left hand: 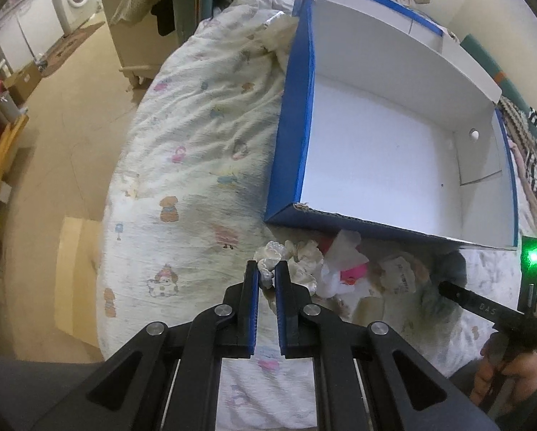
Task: Organize soft objects
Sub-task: 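Grasp the cream scrunchie with the left tool while the right tool grasps the blue bundle, then carry both items into the box and open both tools to release them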
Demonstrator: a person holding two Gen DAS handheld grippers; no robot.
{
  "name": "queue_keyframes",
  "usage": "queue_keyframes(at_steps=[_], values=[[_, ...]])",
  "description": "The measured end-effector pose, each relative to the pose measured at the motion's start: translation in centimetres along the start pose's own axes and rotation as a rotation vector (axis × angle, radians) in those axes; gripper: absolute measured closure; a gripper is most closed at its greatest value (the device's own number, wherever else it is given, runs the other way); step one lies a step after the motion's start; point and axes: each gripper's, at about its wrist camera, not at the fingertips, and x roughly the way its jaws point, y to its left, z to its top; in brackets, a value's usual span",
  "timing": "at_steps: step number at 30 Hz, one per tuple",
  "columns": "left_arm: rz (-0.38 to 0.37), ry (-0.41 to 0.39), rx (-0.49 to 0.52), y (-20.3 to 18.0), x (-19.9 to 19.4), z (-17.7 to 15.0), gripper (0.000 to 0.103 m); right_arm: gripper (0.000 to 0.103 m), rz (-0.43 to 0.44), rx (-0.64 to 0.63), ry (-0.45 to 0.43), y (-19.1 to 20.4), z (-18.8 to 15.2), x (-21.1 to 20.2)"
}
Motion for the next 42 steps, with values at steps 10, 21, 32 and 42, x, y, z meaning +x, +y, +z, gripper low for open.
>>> queue_keyframes(at_steps=[10,21,32,42], values=[[0.037,-0.015,-0.011,0.4,0.1,-0.2,0.095,0.064,0.093,-0.034,-0.104,-0.2,-0.1,-2.8],[0.082,-0.062,0.005,0.3,-1.0,-1.0,0.095,0.067,0.130,-0.097,-0.178,-0.4,-2.9,-6.4],[0.120,-0.151,0.037,-0.5,-3.5,-2.3,0.095,0.067,0.192,-0.152,-0.203,0.7,-4.4,-8.2],[0.035,-0.212,0.057,-2.1,-6.6,-2.7,0.095,0.067,0.327,-0.179,-0.296,2.1,-6.0,-11.1]])
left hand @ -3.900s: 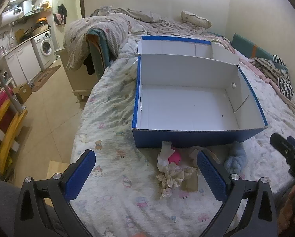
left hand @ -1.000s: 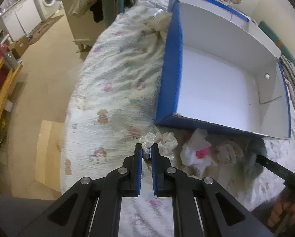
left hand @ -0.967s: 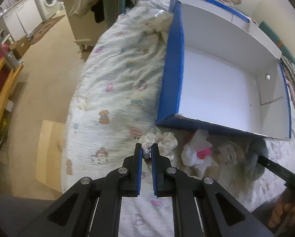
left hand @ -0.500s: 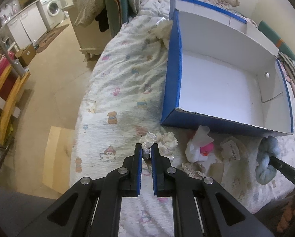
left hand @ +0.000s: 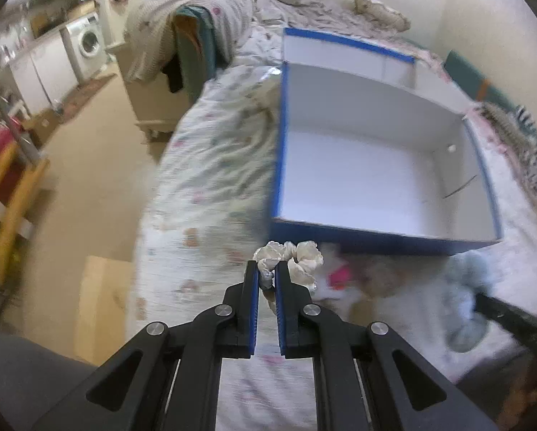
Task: Organize soft objects
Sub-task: 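Carry both items into the box and open both tools to release them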
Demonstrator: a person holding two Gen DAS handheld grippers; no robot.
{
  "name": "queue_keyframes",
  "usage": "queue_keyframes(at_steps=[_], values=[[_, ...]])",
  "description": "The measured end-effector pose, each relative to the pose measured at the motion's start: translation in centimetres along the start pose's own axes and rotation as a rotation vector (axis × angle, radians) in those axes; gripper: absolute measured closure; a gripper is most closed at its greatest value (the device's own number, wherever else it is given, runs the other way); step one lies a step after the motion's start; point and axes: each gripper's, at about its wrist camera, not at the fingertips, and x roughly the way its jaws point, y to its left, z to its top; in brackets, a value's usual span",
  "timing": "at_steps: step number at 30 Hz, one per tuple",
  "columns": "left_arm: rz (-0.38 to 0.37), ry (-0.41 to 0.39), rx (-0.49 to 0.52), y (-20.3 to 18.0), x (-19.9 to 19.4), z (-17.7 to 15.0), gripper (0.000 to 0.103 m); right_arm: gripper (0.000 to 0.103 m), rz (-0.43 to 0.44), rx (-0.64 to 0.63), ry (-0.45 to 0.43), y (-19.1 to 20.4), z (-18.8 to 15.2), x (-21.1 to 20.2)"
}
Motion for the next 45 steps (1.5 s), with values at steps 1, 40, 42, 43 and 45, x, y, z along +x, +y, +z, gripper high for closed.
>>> queue_keyframes(at_steps=[1,40,42,43,45], values=[[-0.009,-0.003,0.000,-0.2,-0.3,0.3,0.095,0.067,0.000,-0.018,-0.034,0.4,0.2,-0.6],[-0.073,0.047,0.202,-9.5,10.5,8.3,0.095,0.067,-0.103,-0.101,-0.052,0.5,11.0,6.5],[-0.063,0.055,0.214,-9.9,10.9,8.1,0.095,0.067,-0.110,-0.103,-0.030,0.6,10.8,7.2],[-0.059,0.058,0.221,-10.1,11.1,8.0,0.095,0.066,-0.115,-0.103,-0.016,0.6,10.6,7.6],[-0.051,0.067,0.231,-10.3,11.5,7.8,0.095,0.066,-0.126,-0.104,0.012,0.4,10.3,8.4]])
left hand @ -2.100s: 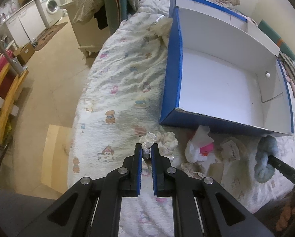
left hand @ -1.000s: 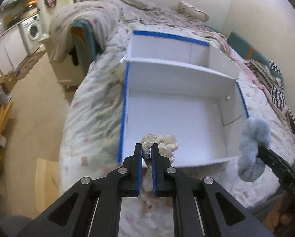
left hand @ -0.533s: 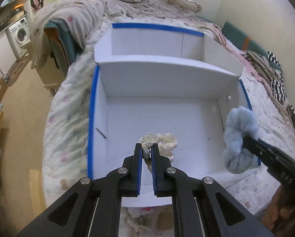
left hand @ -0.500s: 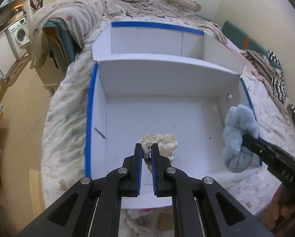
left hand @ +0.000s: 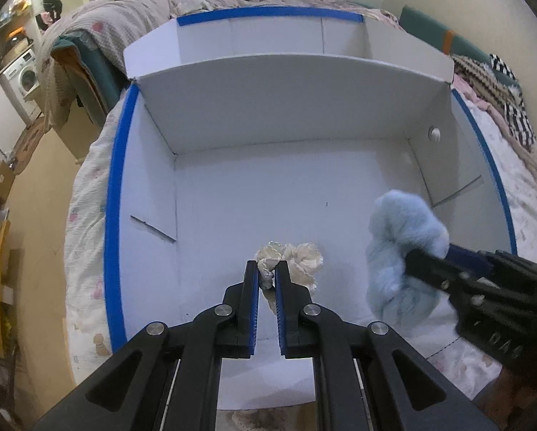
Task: Organize soft objects
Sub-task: 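Carry both items into the box and open both tools to release them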
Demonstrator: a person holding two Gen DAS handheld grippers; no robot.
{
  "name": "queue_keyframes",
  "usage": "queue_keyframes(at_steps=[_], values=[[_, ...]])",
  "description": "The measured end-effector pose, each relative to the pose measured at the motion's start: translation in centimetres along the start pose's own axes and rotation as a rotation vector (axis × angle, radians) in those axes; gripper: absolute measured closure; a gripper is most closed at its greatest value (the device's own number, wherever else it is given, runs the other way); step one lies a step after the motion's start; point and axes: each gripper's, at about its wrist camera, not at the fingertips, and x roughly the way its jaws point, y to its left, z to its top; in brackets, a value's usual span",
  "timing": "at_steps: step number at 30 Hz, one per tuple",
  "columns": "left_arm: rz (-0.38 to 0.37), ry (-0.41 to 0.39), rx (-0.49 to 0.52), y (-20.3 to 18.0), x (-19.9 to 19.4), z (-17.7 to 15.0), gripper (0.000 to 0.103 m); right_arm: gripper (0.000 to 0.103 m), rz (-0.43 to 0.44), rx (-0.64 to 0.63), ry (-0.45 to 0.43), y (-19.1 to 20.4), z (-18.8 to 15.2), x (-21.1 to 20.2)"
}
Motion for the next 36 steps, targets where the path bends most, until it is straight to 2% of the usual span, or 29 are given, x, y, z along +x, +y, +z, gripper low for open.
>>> queue_keyframes(at_steps=[5,15,21,24,27,30,31,32,34,36], values=[[0.003,0.017,0.003,-0.1,0.8,-0.4,0.095,0.065,-0.065,-0.033,0.005,0.3,-0.5,0.5],[-0.002,0.044,-0.014,0.2,1.8,-0.2,0.095,0.061,-0.040,0.008,0.023,-0.2,-0.5,0.9],[-0.008,0.027,-0.012,0.1,1.5,-0.4,0.094,0.058,-0.032,0.016,0.008,-0.3,-0.8,0.7],[-0.011,0.025,-0.012,0.1,1.4,-0.5,0.094,0.052,-0.025,0.021,-0.008,-0.3,-0.9,0.5],[-0.008,0.026,-0.008,0.0,1.3,-0.6,0.093,0.041,-0.009,0.040,-0.021,-0.6,-0.8,0.1],[-0.006,0.023,-0.001,-0.1,1.1,-0.5,0.081,0.037,-0.001,0.056,-0.037,-0.8,-0.5,-0.4],[-0.002,0.016,0.003,-0.2,0.9,-0.5,0.071,0.032,0.002,0.058,-0.041,-0.8,-0.5,-0.5],[0.001,0.011,0.004,-0.2,0.8,-0.4,0.057,0.027,0.003,0.059,-0.047,-0.9,-0.4,-0.6],[0.014,-0.015,0.005,-0.2,0.2,-0.3,0.041,0.027,0.000,0.060,-0.063,-0.8,-0.2,-1.0],[0.020,-0.048,0.001,-0.1,-0.5,-0.1,0.039,0.023,-0.008,0.060,-0.079,-0.7,-0.1,-1.4]])
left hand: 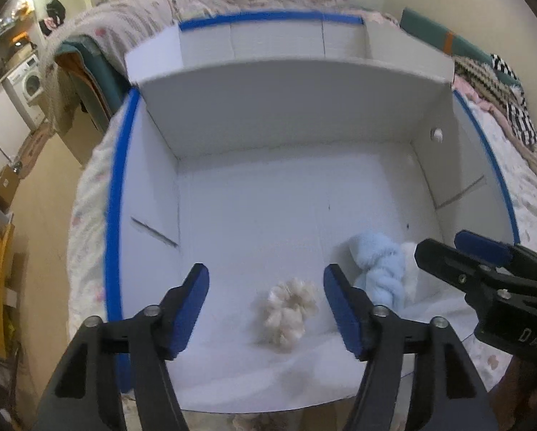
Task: Organize soft objects
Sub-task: 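Carry both items into the box and open both tools to release them, then lift both tools out of the box and move back toward the remaining items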
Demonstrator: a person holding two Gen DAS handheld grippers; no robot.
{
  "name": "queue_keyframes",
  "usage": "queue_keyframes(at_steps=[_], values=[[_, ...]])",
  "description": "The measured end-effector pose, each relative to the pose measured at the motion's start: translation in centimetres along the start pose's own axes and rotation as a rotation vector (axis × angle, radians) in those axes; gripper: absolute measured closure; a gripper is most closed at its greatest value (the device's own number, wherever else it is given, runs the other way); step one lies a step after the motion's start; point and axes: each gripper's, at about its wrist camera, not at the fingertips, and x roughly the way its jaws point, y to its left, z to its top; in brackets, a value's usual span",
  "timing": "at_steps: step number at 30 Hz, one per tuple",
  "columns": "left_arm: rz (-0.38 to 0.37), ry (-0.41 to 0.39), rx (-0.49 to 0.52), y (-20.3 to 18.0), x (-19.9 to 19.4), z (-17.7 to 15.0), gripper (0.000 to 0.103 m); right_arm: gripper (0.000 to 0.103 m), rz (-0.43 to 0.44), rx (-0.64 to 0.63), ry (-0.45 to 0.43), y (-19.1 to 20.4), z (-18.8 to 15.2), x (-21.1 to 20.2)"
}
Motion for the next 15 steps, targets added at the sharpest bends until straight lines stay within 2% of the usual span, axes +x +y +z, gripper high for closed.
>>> queue_keyframes(at_steps=[2,3,12,15], values=[[0.008,-0.023,-0.003,0.1,-0.6,0.2,0.037,0.004,0.004,0.005,-0.024,0.1,0.1,-0.4],[0.016,-0.034,-0.006,0.2,-0.8,0.4,0.037,0.000,0.006,0.010,-0.038,0.0,0.1,-0.6],[0.060,-0.038,-0.043,1.0,-1.1,0.8,0.036,0.000,-0.002,0.032,-0.112,-0.5,0.5,-1.4],[0.065,-0.044,-0.049,0.9,-1.3,0.7,0.036,0.000,-0.015,0.037,-0.161,-0.7,0.1,-2.3]])
